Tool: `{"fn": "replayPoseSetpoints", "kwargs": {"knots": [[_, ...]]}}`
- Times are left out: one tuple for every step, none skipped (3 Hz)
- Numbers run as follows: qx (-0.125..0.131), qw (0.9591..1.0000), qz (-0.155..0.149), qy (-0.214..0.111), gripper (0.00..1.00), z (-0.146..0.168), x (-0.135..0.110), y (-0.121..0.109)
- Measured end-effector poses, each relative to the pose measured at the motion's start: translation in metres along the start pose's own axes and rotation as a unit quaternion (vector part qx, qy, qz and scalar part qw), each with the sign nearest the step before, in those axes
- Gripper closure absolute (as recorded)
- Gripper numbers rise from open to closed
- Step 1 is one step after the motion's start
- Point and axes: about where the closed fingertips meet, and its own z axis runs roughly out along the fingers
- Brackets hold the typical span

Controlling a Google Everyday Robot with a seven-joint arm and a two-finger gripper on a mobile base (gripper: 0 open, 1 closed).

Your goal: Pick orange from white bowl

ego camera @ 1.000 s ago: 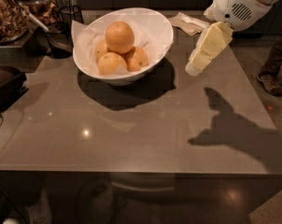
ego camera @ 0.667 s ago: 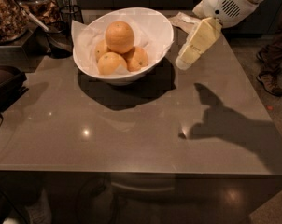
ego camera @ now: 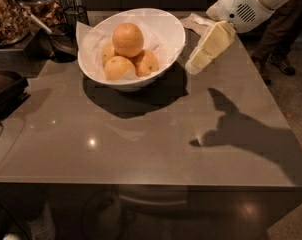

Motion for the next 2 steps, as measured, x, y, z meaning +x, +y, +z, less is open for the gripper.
{"fn": "replayPoseSetpoints", "kwargs": {"knots": [[-0.011,0.9986,0.008,-0.052,0.0,0.024,-0.024,-0.013],[-0.029,0.9961,0.0,-0.083,0.0,0.046,-0.049,-0.026]]}}
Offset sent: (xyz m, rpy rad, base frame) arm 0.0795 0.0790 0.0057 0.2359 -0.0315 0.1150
